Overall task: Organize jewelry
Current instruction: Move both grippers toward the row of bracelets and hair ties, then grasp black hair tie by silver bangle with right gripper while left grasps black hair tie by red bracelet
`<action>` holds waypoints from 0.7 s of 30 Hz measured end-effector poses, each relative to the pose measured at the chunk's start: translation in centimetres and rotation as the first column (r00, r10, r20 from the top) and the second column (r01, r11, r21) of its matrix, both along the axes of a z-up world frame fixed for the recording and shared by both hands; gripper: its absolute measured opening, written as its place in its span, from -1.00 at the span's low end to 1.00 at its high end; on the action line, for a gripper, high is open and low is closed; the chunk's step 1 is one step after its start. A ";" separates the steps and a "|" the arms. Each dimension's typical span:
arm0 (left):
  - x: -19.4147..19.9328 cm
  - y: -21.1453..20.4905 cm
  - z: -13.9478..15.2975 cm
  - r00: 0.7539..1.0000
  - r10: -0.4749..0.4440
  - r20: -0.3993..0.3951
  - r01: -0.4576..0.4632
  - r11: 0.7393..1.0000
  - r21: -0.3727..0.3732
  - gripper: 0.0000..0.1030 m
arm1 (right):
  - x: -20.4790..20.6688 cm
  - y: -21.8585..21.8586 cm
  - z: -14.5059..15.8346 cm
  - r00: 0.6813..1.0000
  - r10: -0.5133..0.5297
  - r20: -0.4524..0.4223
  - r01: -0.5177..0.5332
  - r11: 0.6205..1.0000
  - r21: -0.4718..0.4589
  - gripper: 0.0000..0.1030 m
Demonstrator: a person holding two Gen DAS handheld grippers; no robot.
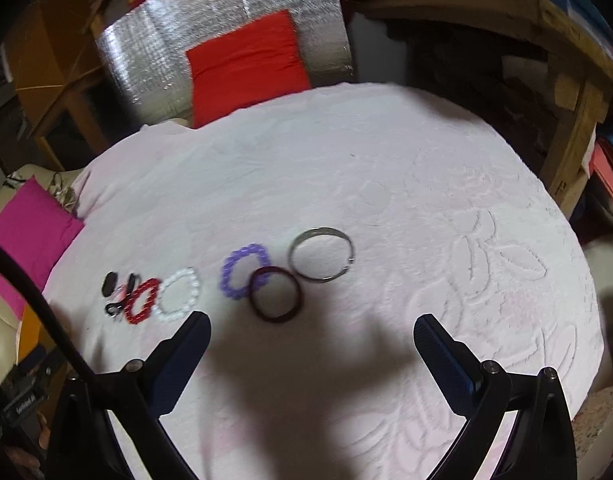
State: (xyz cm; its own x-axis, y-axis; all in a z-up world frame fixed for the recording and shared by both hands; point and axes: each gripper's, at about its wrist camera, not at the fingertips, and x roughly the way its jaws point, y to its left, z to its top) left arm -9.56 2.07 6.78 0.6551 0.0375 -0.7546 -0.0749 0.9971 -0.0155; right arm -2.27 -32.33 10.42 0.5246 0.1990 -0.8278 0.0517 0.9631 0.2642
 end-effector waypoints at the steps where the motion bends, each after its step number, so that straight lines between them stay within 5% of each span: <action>1: 0.0 -0.1 -0.1 1.000 -0.006 0.003 0.006 1.000 -0.013 1.00 | 0.3 -0.3 -0.3 1.000 0.002 -0.011 -0.002 1.000 0.013 0.86; 4: 0.2 -0.5 -0.5 1.000 0.007 -0.003 -0.007 0.999 -0.033 1.00 | 0.9 0.0 -1.4 0.998 0.040 -0.052 -0.037 0.997 0.062 0.74; 6: 0.7 -0.8 -0.9 0.997 0.013 -0.076 -0.016 0.999 -0.034 1.00 | 1.1 1.1 -2.0 0.995 0.078 -0.069 -0.074 0.995 0.063 0.65; 11: 1.5 -1.8 -2.1 0.993 -0.017 -0.118 0.006 0.996 -0.088 1.00 | 2.5 3.5 -3.8 0.988 0.123 -0.094 -0.125 0.992 -0.017 0.54; 16: 3.1 -2.9 -2.5 0.988 -0.098 -0.118 0.088 0.993 -0.084 0.99 | 4.5 4.5 -5.9 0.984 0.123 -0.125 -0.128 0.991 -0.037 0.13; 18: 3.9 -2.9 -2.8 0.985 -0.109 -0.133 0.096 0.990 -0.104 0.75 | 4.8 4.7 -6.0 0.985 0.128 -0.120 -0.133 0.990 -0.040 -0.37; 21: 4.8 -2.9 -3.4 0.980 -0.124 -0.155 0.099 0.982 -0.160 0.46 | 4.5 4.6 -5.9 0.985 0.114 -0.133 -0.115 0.993 -0.002 -0.63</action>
State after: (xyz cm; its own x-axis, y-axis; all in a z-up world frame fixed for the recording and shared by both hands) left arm -4.72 -0.85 3.42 0.5161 -0.1510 -0.8431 0.0224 0.9864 -0.1629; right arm 2.24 -27.69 4.54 0.3848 0.2429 -0.8905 -0.0253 0.9672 0.2529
